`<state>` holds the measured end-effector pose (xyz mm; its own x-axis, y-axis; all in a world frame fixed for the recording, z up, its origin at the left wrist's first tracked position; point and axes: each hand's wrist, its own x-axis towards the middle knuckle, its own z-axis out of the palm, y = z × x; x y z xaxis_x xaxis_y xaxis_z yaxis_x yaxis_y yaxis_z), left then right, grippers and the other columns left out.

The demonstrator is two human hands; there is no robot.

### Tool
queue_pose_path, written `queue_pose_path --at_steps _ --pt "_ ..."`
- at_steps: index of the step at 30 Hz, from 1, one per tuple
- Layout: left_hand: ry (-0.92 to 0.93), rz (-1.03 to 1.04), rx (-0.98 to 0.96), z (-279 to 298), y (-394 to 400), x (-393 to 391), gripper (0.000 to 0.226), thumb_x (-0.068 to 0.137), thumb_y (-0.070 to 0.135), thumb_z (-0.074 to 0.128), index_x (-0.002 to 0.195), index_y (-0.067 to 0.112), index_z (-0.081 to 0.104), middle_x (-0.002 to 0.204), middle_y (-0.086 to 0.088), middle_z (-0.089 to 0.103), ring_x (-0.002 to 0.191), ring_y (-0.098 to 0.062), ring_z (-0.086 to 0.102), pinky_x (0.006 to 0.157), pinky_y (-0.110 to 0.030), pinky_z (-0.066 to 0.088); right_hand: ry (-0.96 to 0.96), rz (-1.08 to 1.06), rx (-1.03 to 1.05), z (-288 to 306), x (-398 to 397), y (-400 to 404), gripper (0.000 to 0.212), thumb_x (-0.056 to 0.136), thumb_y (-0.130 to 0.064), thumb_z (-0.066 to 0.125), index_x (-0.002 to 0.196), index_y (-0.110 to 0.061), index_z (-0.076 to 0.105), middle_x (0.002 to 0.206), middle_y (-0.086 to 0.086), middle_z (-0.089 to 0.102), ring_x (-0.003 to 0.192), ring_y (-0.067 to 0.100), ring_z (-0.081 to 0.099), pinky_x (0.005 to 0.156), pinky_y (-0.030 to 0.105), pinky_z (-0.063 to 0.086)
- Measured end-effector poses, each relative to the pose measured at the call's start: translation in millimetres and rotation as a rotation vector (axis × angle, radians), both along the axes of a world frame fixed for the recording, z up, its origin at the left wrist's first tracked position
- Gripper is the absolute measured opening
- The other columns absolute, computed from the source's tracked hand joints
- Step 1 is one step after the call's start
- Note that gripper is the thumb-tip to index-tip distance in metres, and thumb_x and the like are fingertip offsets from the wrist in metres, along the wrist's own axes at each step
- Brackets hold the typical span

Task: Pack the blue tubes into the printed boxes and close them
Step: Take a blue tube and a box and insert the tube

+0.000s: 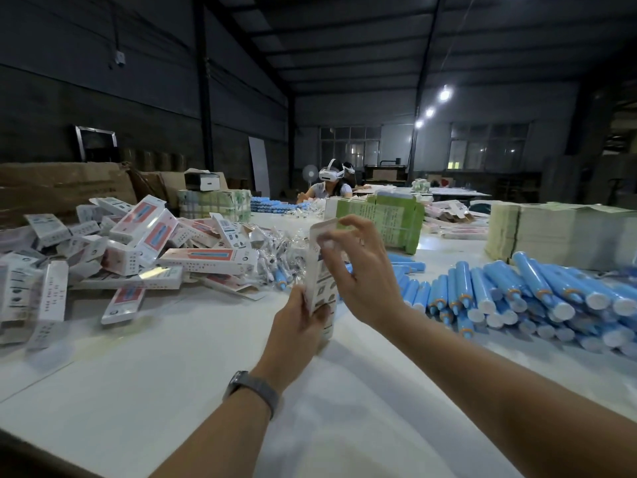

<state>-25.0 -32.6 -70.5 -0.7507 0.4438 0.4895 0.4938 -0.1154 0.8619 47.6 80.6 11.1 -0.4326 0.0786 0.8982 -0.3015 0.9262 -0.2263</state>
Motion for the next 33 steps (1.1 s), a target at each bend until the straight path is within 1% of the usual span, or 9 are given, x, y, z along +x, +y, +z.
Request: queue_pose_path --at_steps 2,5,9,13,15,20,26,30,33 --pt "0.027 -0.056 0.005 -0.6 -0.5 1.0 0.020 0.086 0.033 0.060 0.104 0.025 0.058 0.099 0.007 0.074 0.094 -0.020 0.071 0.086 -0.049 0.059 -0.057 0.109 -0.247 -1.4 -3.2 -3.6 0.029 0.100 -0.031 0.054 0.129 -0.025 0.052 0.127 -0.002 0.052 0.108 0.018 0.059 0.082 0.042 0.055" --pt "0.002 -0.109 0.088 0.7 -0.9 4.4 0.030 0.090 0.036 0.058 0.119 0.033 0.050 0.110 0.001 0.073 0.100 -0.022 0.071 0.091 -0.055 0.056 -0.191 0.318 -0.573 -4.8 -5.9 -14.4 0.027 0.101 -0.033 0.052 0.127 -0.036 0.044 0.099 -0.006 0.066 0.080 0.013 0.069 0.072 0.040 0.057" --pt "0.088 -0.006 0.194 8.5 -1.2 10.8 0.038 0.092 0.052 0.050 0.126 0.052 0.033 0.113 0.015 0.069 0.097 -0.015 0.072 0.085 -0.055 0.058 -0.183 0.365 -0.549 -4.7 -8.7 -27.8 0.025 0.101 -0.033 0.052 0.122 -0.042 0.043 0.094 0.007 0.067 0.079 0.024 0.070 0.076 0.053 0.056" --pt "0.241 0.062 0.270 15.7 -4.9 16.4 0.052 0.097 0.037 0.047 0.136 0.062 0.023 0.115 0.033 0.065 0.100 -0.002 0.070 0.076 -0.026 0.058 -0.195 0.442 -0.590 -1.8 -11.2 -39.9 0.030 0.094 -0.042 0.056 0.121 -0.046 0.043 0.096 0.010 0.065 0.078 0.024 0.071 0.077 0.053 0.057" --pt "0.285 0.073 0.260 15.7 -6.9 18.2 0.059 0.099 0.031 0.046 0.143 0.058 0.019 0.117 0.035 0.063 0.103 -0.001 0.069 0.075 -0.021 0.057 -0.153 0.426 -0.601 -5.8 -10.2 -41.7 0.032 0.094 -0.041 0.057 0.120 -0.047 0.041 0.095 0.005 0.064 0.081 0.021 0.071 0.079 0.051 0.057" --pt "0.309 0.120 0.189 15.2 -8.0 19.5 0.065 0.102 0.015 0.047 0.146 0.054 0.020 0.112 0.022 0.067 0.095 -0.010 0.072 0.076 -0.050 0.061 -0.115 0.430 -0.726 -13.4 -10.1 -41.9 0.026 0.096 -0.030 0.058 0.110 -0.046 0.043 0.101 0.008 0.063 0.085 0.021 0.070 0.081 0.049 0.057" --pt "0.300 0.021 0.179 24.1 -10.6 26.4 0.055 0.093 0.021 0.048 0.129 0.062 0.038 0.102 0.013 0.070 0.079 -0.019 0.073 0.068 -0.052 0.061 -0.086 0.495 -0.726 -19.0 -3.4 -31.0 0.013 0.092 -0.031 0.054 0.099 -0.042 0.051 0.074 -0.014 0.061 0.064 0.008 0.062 0.062 0.030 0.051" --pt "0.320 0.053 0.193 27.8 -11.3 24.8 0.052 0.088 0.015 0.048 0.119 0.057 0.041 0.096 0.003 0.071 0.074 -0.026 0.070 0.062 -0.053 0.058 -0.081 0.522 -0.654 -24.6 2.6 -31.7 0.004 0.092 -0.039 0.053 0.096 -0.041 0.051 0.076 -0.006 0.063 0.069 0.014 0.062 0.064 0.034 0.052" --pt "0.331 0.075 0.183 28.3 -9.3 24.9 0.046 0.084 0.026 0.048 0.116 0.059 0.040 0.093 0.004 0.071 0.071 -0.026 0.069 0.060 -0.052 0.057 -0.083 0.535 -0.640 -26.2 5.9 -31.7 0.007 0.095 -0.037 0.052 0.099 -0.043 0.050 0.084 -0.002 0.064 0.074 0.015 0.065 0.067 0.033 0.055"
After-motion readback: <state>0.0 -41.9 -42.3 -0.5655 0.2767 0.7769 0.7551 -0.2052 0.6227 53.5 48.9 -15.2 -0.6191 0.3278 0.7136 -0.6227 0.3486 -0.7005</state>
